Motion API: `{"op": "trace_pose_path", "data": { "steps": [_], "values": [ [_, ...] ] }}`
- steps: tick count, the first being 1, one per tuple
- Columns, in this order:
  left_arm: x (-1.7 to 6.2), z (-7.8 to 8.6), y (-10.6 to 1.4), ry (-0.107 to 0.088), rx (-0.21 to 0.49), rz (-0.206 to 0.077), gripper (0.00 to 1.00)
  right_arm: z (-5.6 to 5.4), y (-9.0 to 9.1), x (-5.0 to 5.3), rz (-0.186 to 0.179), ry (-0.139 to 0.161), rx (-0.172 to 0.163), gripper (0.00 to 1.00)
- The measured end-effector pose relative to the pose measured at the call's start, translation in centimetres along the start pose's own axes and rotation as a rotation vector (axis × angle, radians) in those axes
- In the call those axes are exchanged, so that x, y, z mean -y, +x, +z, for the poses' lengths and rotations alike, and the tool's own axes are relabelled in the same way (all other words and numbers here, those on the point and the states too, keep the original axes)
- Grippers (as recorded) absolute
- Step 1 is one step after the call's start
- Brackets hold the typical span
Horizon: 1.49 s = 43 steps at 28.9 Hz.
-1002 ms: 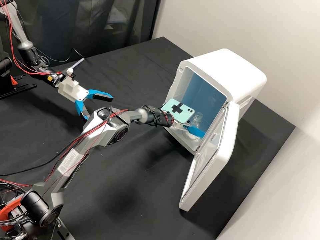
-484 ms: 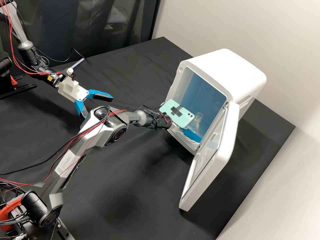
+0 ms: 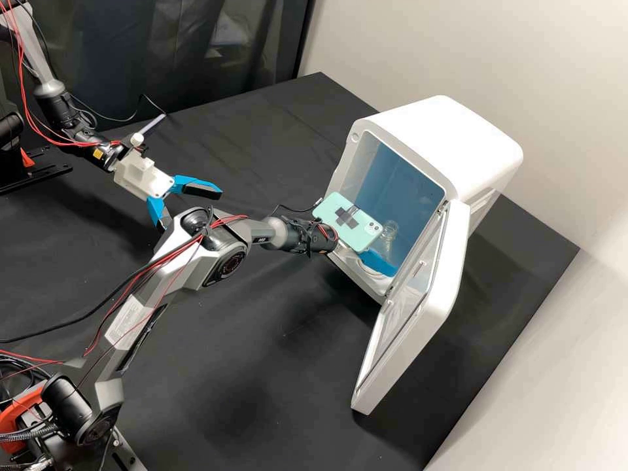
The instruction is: Place the flask in the incubator
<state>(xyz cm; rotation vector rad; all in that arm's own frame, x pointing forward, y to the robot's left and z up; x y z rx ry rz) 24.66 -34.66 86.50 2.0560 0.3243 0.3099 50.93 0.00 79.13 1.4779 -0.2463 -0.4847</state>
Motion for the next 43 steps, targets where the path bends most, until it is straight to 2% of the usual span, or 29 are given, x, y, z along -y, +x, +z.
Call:
{"op": "trace_pose_path", "data": {
  "steps": [6, 7, 11, 13, 14, 16, 17, 18, 20, 22, 23, 27, 28, 30, 32, 33, 34, 36, 38, 40, 43],
  "values": [
    [0.00, 0.0, 0.0, 0.000, 0.000, 0.000, 1.00, 0.2, -0.1, 0.2, -0.004, 0.005, -0.009, 1.00],
    [0.01, 0.1, 0.0, 0.000, 0.002, 0.000, 1.00, 0.2, -0.2, 0.1, -0.004, 0.013, -0.014, 1.00],
    [0.02, 0.2, 0.0, -0.004, -0.003, 0.002, 1.00, 0.4, -1.3, 0.2, -0.015, 0.015, -0.036, 1.00],
    [0.04, 0.2, 0.0, -0.009, -0.006, 0.003, 1.00, 0.8, -2.3, 0.4, -0.027, 0.030, -0.048, 1.00],
    [0.03, 0.2, 0.0, -0.010, -0.007, 0.003, 1.00, 1.0, -2.8, 0.5, -0.024, 0.022, -0.055, 1.00],
    [0.04, 0.3, 0.0, -0.011, -0.009, 0.004, 1.00, 1.3, -3.8, 0.5, -0.020, 0.036, -0.075, 1.00],
    [0.05, 0.3, 0.1, -0.003, -0.010, 0.005, 1.00, 1.4, -4.5, 0.4, -0.016, 0.048, -0.090, 1.00],
    [0.04, 0.4, 0.1, 0.003, -0.013, 0.007, 1.00, 1.6, -5.0, 0.4, -0.014, 0.074, -0.101, 1.00],
    [0.08, 0.4, 0.0, 0.016, -0.018, 0.009, 1.00, 2.0, -6.8, 0.1, -0.003, 0.079, -0.135, 1.00],
    [0.10, 0.6, 0.0, 0.011, -0.019, 0.014, 1.00, 2.2, -7.9, -0.3, 0.010, 0.128, -0.161, 1.00],
    [0.12, 0.6, 0.0, 0.010, -0.018, 0.017, 1.00, 2.3, -8.6, -0.5, 0.023, 0.142, -0.177, 1.00],
    [0.19, 0.7, -0.1, 0.007, -0.019, 0.015, 1.00, 3.3, -11.7, -1.0, 0.095, 0.166, -0.237, 1.00],
    [0.14, 0.7, -0.1, 0.006, -0.017, 0.021, 1.00, 3.7, -12.8, -1.0, 0.116, 0.172, -0.264, 1.00],
    [0.10, 0.8, -0.2, -0.002, -0.020, 0.040, 1.00, 4.2, -14.0, -0.8, 0.138, 0.170, -0.296, 1.00],
    [0.06, 0.8, -0.3, -0.001, -0.015, 0.052, 1.00, 4.7, -15.0, -0.5, 0.156, 0.185, -0.335, 1.00],
    [0.04, 0.8, -0.3, 0.000, -0.012, 0.056, 1.00, 5.0, -15.4, -0.4, 0.162, 0.194, -0.353, 1.00],
    [0.03, 0.9, -0.4, 0.001, -0.007, 0.064, 1.00, 5.4, -16.1, -0.1, 0.166, 0.219, -0.391, 1.00],
    [0.02, 1.0, -0.5, 0.002, -0.002, 0.075, 1.00, 6.0, -16.7, 0.4, 0.170, 0.251, -0.434, 1.00],
    [-0.14, 1.0, -0.7, -0.003, 0.009, 0.107, 1.00, 6.6, -17.3, 0.8, 0.157, 0.290, -0.454, 1.00],
    [-0.12, 1.1, -0.9, -0.006, 0.016, 0.128, 1.00, 7.2, -18.1, 1.1, 0.146, 0.312, -0.467, 1.00],
    [-0.33, 1.1, -1.0, -0.031, 0.025, 0.156, 1.00, 7.7, -19.0, 1.2, 0.154, 0.335, -0.486, 1.00]
  ]
}}
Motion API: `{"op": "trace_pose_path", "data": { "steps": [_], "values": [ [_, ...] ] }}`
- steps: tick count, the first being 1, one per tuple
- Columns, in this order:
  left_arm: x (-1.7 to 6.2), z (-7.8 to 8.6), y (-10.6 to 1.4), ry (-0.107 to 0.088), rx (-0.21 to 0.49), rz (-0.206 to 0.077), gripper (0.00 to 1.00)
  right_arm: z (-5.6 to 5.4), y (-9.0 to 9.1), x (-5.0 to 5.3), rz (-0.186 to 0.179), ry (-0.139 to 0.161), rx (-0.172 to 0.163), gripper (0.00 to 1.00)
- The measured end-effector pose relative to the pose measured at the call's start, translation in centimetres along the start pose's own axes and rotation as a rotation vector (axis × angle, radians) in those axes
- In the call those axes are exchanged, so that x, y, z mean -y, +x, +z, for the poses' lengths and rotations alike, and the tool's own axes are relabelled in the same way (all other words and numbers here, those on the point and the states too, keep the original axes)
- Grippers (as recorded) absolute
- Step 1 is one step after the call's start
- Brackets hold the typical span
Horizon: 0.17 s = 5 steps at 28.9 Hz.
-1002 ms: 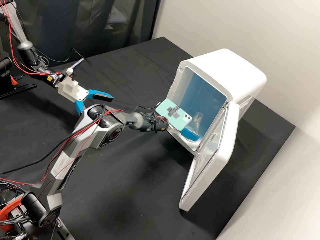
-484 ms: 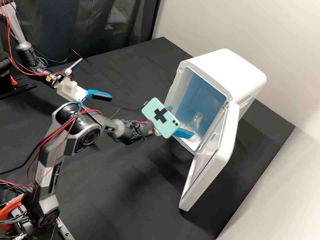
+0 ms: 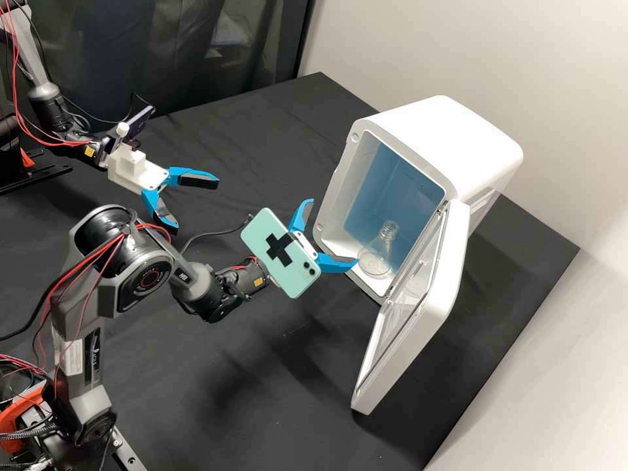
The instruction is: Place the flask in the incubator
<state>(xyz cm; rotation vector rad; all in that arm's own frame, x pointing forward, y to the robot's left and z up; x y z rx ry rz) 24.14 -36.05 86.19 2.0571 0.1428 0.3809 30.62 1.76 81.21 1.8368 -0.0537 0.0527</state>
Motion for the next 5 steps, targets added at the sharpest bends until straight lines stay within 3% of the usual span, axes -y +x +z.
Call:
{"op": "trace_pose_path", "data": {
  "steps": [2, 5],
  "values": [
    [0.04, -0.05, -0.16, -0.018, 0.000, 0.004, 1.00, -0.08, -0.57, -0.09, 0.006, 0.001, -0.010, 1.00],
    [0.07, -0.11, -0.23, -0.027, -0.003, 0.004, 1.00, -0.26, -0.82, -0.19, 0.012, 0.013, -0.023, 1.00]
  ]
}}
